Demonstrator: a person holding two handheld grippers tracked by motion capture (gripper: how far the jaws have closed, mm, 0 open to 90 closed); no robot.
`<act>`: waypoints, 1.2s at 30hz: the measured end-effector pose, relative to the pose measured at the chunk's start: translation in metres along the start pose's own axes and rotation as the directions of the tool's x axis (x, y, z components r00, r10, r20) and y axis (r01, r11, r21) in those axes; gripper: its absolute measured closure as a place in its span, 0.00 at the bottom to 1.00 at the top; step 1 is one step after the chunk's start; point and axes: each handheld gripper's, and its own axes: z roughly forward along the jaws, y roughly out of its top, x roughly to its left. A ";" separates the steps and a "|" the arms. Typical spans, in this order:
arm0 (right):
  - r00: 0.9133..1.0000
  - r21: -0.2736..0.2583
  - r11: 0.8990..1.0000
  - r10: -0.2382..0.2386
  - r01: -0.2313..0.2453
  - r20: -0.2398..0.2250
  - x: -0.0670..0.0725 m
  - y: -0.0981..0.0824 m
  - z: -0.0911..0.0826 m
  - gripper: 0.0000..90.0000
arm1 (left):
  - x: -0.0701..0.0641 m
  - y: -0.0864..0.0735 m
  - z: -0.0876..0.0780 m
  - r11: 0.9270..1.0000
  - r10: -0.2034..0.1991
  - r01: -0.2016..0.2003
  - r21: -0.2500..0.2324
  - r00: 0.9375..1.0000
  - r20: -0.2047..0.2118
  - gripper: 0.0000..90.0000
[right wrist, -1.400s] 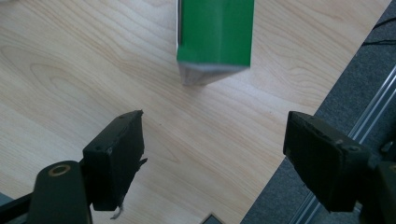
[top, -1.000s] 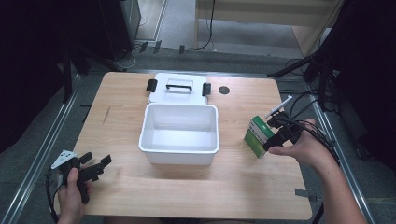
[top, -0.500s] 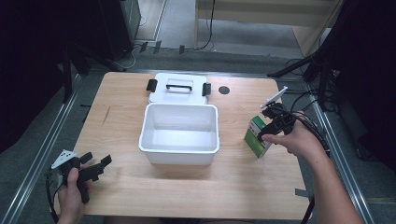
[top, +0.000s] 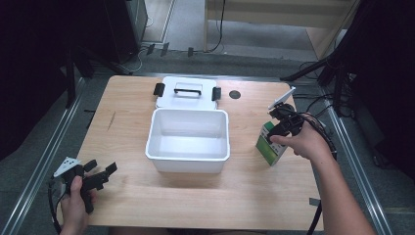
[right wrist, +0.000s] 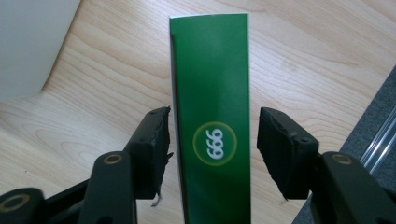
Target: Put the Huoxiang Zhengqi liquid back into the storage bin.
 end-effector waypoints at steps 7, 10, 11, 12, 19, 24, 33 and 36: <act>0.999 0.013 0.999 -0.038 0.038 0.011 0.005 0.004 0.006 0.62 | 0.000 0.000 0.000 1.000 0.000 0.000 0.000 1.000 0.001 0.10; 0.998 0.010 0.999 -0.054 0.053 0.021 0.006 0.005 0.004 0.70 | 0.000 0.000 0.000 1.000 0.000 0.000 0.000 1.000 0.001 0.10; 0.998 0.010 0.999 -0.054 0.053 0.021 0.006 0.005 0.004 0.70 | 0.000 0.000 0.000 1.000 0.000 0.000 0.000 1.000 0.001 0.10; 0.998 0.010 0.998 -0.059 0.059 0.025 0.007 0.005 0.004 0.71 | 0.000 0.000 0.000 1.000 0.000 0.000 0.000 1.000 0.001 0.10; 0.975 0.001 0.976 -0.218 0.218 0.037 0.013 0.003 -0.002 0.72 | 0.000 0.000 0.000 1.000 0.000 0.000 0.000 1.000 0.001 0.10; 0.960 -0.037 0.960 -0.277 0.279 0.044 0.016 0.003 -0.014 0.71 | 0.000 0.000 0.000 1.000 0.002 -0.002 0.002 1.000 0.000 0.10; 0.899 -0.061 0.897 -0.433 0.437 0.070 0.024 0.002 -0.033 0.71 | 0.000 0.000 0.000 1.000 0.003 -0.003 0.000 1.000 0.000 0.10; 0.877 -0.084 0.874 -0.476 0.479 0.062 0.025 0.003 -0.043 0.72 | 0.000 0.000 0.000 1.000 0.001 -0.001 -0.001 1.000 0.000 0.10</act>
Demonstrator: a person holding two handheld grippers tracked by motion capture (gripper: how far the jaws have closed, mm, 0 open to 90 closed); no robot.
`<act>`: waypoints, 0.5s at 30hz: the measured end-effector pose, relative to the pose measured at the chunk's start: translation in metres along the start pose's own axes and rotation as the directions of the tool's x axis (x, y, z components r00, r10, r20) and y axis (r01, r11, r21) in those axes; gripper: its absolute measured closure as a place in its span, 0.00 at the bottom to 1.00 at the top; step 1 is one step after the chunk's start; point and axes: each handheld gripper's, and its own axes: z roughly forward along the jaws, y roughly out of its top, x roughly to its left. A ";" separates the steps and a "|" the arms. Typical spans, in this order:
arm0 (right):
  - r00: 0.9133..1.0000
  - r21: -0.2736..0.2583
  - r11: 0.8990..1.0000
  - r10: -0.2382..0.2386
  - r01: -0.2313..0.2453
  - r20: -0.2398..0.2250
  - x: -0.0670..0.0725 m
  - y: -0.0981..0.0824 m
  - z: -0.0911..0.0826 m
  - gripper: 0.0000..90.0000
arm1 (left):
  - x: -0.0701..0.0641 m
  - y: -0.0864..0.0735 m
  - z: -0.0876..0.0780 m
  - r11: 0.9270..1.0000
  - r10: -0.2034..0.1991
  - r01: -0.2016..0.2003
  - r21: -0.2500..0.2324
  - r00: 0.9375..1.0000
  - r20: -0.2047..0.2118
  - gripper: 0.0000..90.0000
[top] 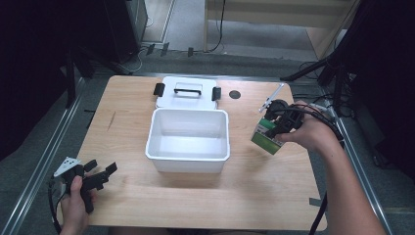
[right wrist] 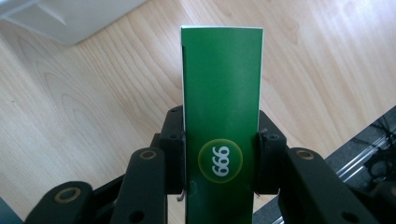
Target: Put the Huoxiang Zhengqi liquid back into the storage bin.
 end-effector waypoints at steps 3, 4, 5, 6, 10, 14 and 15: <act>1.000 -0.013 1.000 -0.008 0.008 0.003 0.000 0.001 -0.006 0.72 | 0.000 0.000 0.000 1.000 -0.001 0.001 0.000 1.000 -0.001 0.10; 1.000 -0.022 1.000 -0.014 0.014 0.004 0.000 0.002 -0.008 0.72 | 0.000 0.000 0.000 1.000 -0.001 0.001 0.001 1.000 -0.001 0.10; 1.000 -0.027 1.000 -0.010 0.011 0.005 0.000 0.003 -0.011 0.72 | 0.000 0.000 0.000 1.000 -0.001 0.001 0.000 1.000 -0.001 0.10; 1.000 -0.032 0.999 -0.020 0.020 -0.003 0.000 0.004 -0.014 0.72 | 0.000 0.000 0.000 1.000 -0.001 0.001 0.000 1.000 -0.001 0.10; 0.999 -0.045 0.998 -0.042 0.042 -0.012 0.002 0.009 -0.024 0.72 | 0.000 0.000 0.000 1.000 -0.001 0.001 0.003 1.000 -0.001 0.10; 0.994 -0.055 0.993 -0.106 0.104 -0.027 0.005 0.014 -0.031 0.72 | 0.000 0.000 0.000 1.000 -0.001 0.001 0.001 1.000 -0.002 0.10; 0.991 -0.061 0.990 -0.128 0.126 -0.032 0.006 0.015 -0.034 0.72 | 0.000 0.000 0.000 1.000 -0.001 0.001 0.001 1.000 -0.002 0.10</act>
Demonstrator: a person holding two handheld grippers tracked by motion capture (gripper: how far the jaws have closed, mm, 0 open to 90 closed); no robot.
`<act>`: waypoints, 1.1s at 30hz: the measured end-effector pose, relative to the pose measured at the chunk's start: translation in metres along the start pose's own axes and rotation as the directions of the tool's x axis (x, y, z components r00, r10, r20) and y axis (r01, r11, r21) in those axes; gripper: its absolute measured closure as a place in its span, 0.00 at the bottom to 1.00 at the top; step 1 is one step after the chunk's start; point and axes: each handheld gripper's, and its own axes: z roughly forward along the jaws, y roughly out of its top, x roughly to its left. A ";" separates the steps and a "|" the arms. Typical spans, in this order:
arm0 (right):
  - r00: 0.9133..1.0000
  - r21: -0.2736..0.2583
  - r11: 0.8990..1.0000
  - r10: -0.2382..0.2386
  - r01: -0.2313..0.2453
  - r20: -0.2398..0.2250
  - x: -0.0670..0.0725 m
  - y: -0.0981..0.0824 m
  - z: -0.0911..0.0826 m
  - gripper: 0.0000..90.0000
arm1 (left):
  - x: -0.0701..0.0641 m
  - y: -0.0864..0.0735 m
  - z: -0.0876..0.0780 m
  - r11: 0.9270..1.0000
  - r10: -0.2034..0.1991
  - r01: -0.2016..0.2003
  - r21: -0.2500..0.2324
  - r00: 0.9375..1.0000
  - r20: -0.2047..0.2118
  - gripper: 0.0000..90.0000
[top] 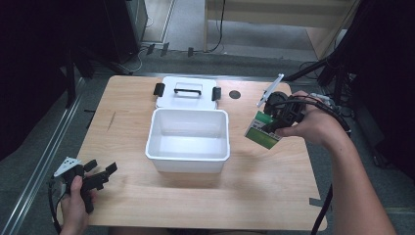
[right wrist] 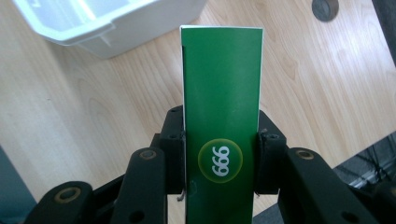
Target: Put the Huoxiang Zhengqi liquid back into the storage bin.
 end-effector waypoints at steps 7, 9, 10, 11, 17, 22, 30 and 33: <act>0.999 -0.028 0.999 -0.043 0.043 -0.012 0.004 0.011 -0.016 0.72 | 0.000 0.000 0.000 1.000 -0.001 0.001 0.000 1.000 0.001 0.10; 0.999 -0.036 0.998 -0.047 0.046 -0.015 0.005 0.014 -0.020 0.72 | 0.000 0.000 0.000 1.000 0.000 0.000 0.001 1.000 0.001 0.10; 0.999 -0.038 0.998 -0.049 0.048 -0.016 0.006 0.015 -0.021 0.72 | 0.000 0.000 0.000 1.000 -0.002 0.002 0.000 1.000 0.001 0.10; 0.999 -0.038 0.998 -0.049 0.048 -0.016 0.006 0.015 -0.021 0.72 | 0.000 0.000 0.000 1.000 -0.002 0.002 0.000 1.000 0.001 0.10; 0.998 -0.040 0.997 -0.068 0.067 -0.018 0.008 0.023 -0.027 0.72 | 0.000 0.000 0.000 1.000 -0.001 0.001 0.001 1.000 0.002 0.10; 0.996 -0.059 0.995 -0.086 0.084 -0.025 0.009 0.031 -0.034 0.71 | 0.000 0.000 0.000 1.000 0.000 0.000 0.002 1.000 0.002 0.10; 0.995 -0.062 0.993 -0.099 0.097 -0.029 0.012 0.041 -0.039 0.71 | 0.000 0.000 0.000 1.000 -0.001 0.001 0.002 1.000 0.003 0.10; 0.993 -0.064 0.992 -0.111 0.109 -0.032 0.014 0.047 -0.042 0.71 | 0.000 0.000 0.000 1.000 -0.001 0.001 0.003 1.000 0.003 0.10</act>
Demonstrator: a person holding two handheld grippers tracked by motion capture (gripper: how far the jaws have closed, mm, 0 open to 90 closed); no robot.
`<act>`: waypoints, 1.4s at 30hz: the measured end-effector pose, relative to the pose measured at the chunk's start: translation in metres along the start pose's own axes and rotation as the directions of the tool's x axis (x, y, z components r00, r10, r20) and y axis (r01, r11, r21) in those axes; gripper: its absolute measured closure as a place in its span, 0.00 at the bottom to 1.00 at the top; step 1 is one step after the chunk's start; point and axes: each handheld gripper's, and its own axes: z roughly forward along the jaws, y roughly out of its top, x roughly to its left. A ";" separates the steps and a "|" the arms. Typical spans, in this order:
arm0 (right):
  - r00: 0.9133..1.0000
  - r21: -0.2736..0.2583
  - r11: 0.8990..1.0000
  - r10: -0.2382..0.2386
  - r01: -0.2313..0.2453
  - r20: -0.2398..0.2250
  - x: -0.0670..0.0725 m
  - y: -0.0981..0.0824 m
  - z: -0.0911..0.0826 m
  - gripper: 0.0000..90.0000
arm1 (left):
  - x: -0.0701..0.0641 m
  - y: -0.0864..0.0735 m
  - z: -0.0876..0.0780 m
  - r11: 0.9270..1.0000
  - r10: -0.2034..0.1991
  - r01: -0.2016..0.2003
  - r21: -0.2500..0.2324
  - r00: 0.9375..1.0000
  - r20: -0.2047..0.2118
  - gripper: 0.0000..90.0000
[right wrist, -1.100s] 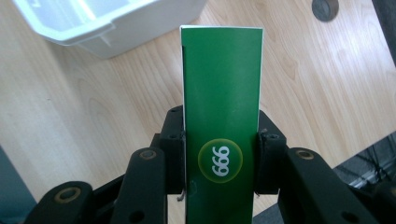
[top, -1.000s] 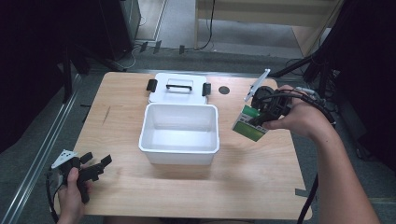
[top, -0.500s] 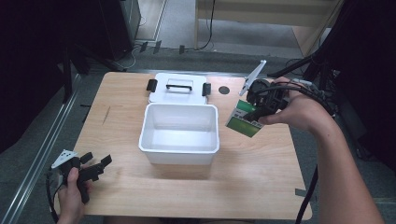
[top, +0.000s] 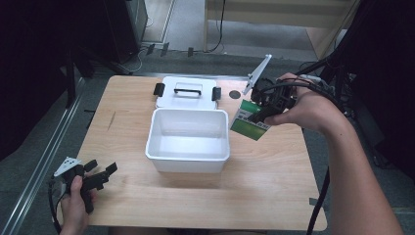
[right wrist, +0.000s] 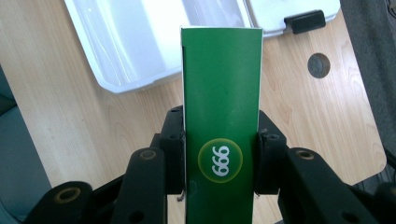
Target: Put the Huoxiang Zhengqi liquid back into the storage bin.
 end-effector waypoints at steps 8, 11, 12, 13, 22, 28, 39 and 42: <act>0.999 -0.014 0.999 -0.039 0.039 0.002 0.002 0.021 -0.006 0.71 | 0.000 0.000 0.000 1.000 0.000 0.000 0.003 1.000 0.002 0.10; 0.998 -0.006 0.998 -0.057 0.057 -0.003 0.005 0.031 -0.007 0.71 | 0.000 0.000 0.000 1.000 0.000 0.000 0.003 1.000 0.003 0.10; 0.998 -0.006 0.998 -0.057 0.057 -0.003 0.005 0.031 -0.007 0.71 | 0.000 0.000 0.000 1.000 0.001 -0.001 0.003 1.000 0.003 0.10; 0.998 -0.005 0.998 -0.061 0.061 -0.003 0.006 0.033 -0.007 0.71 | 0.000 0.000 0.000 1.000 0.001 -0.001 0.004 1.000 0.003 0.10; 0.995 -0.004 0.995 -0.096 0.096 -0.019 0.013 0.057 -0.005 0.71 | 0.000 0.000 0.000 1.000 0.002 -0.002 0.006 1.000 0.004 0.10; 0.993 -0.004 0.993 -0.117 0.117 -0.026 0.017 0.068 0.000 0.71 | 0.000 0.000 0.000 1.000 0.002 -0.002 0.006 1.000 0.005 0.10; 0.983 -0.012 0.984 -0.177 0.177 -0.051 0.024 0.089 0.015 0.71 | 0.001 0.000 0.000 1.000 -0.001 0.001 0.004 1.000 0.007 0.10; 0.981 -0.006 0.983 -0.185 0.185 -0.050 0.024 0.091 0.018 0.71 | 0.001 0.000 0.000 1.000 -0.001 0.001 0.004 1.000 0.008 0.10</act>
